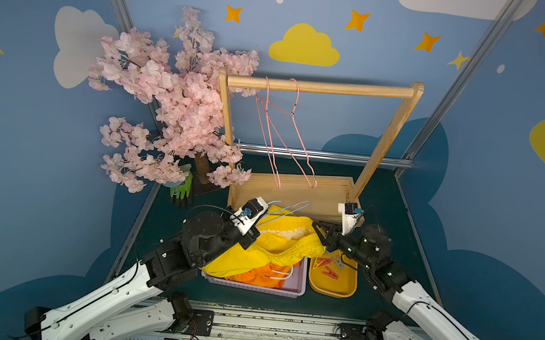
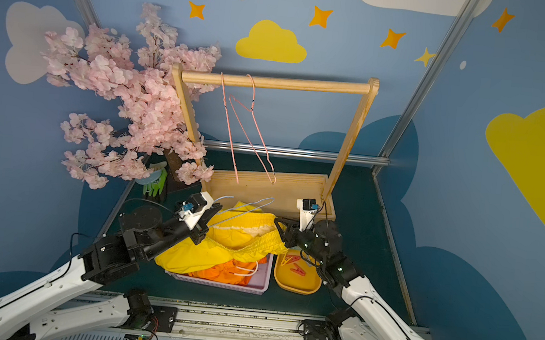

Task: Remove the clothespins securing shorts to the hanger
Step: Remove the shorts from the hanger.

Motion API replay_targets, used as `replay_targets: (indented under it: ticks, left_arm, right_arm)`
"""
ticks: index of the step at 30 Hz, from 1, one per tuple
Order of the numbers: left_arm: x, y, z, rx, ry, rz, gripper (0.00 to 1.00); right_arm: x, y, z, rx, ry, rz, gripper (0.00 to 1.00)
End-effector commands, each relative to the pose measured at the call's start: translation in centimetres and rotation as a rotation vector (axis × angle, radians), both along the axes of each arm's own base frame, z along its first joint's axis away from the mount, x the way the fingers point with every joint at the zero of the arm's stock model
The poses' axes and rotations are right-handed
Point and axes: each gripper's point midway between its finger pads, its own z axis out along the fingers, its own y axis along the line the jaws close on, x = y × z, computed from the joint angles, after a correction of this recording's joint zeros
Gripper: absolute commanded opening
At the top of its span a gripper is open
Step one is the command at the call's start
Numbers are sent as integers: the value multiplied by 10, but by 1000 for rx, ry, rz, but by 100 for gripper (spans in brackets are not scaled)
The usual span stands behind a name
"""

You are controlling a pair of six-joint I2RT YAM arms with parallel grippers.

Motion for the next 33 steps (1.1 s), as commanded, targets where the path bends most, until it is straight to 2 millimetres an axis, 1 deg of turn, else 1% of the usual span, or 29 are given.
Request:
replay_targets:
  ticks: [1, 2, 4, 5, 6, 7, 8, 11, 14, 15, 17, 23, 25, 28, 32, 33]
  left_arm:
    - [-3, -8, -9, 21, 77, -55, 3]
    - [-3, -13, -13, 30, 94, -79, 3]
    - [-4, -19, -17, 42, 115, -110, 3]
    - [-4, -23, -18, 44, 121, -125, 3]
    - [-4, -26, -18, 41, 121, -135, 3]
    - [-4, -30, -16, 34, 116, -149, 3]
    - [-5, -34, -15, 24, 112, -171, 3]
    - [-9, -46, -11, 3, 104, -235, 3]
    - [-8, -53, -8, 16, 95, -258, 3]
    - [-7, -54, -8, 22, 92, -258, 3]
    - [-2, -53, -6, 34, 71, -242, 3]
    - [8, -49, 9, 51, -7, -200, 3]
    - [9, -50, 11, 45, -17, -203, 3]
    - [6, -59, 6, 45, 3, -253, 3]
    - [-9, -72, -2, 44, 42, -371, 3]
    - [-12, -73, -2, 41, 45, -389, 3]
  right_arm:
    - [-11, -22, 4, -48, -91, -23, 42]
    - [-15, -29, 5, -58, -94, -27, 44]
    - [-23, -36, 5, -77, -88, -4, 46]
    - [-28, -36, 10, -80, -99, 28, 48]
    - [-33, -35, 11, -84, -106, 58, 52]
    - [-37, -32, 12, -86, -114, 91, 56]
    - [-41, -28, 15, -86, -128, 130, 58]
    - [-50, -11, 25, -52, -199, 246, 60]
    - [-54, 2, 31, -75, -279, 330, 63]
    - [-56, 6, 34, -92, -315, 354, 66]
    - [-55, 13, 35, -130, -359, 368, 66]
    - [-56, 35, 43, -189, -432, 435, 67]
    - [-57, 40, 42, -199, -453, 448, 68]
    - [-60, 47, 43, -219, -504, 467, 71]
    - [-63, 50, 40, -272, -560, 474, 73]
    - [-64, 50, 52, -272, -595, 467, 73]
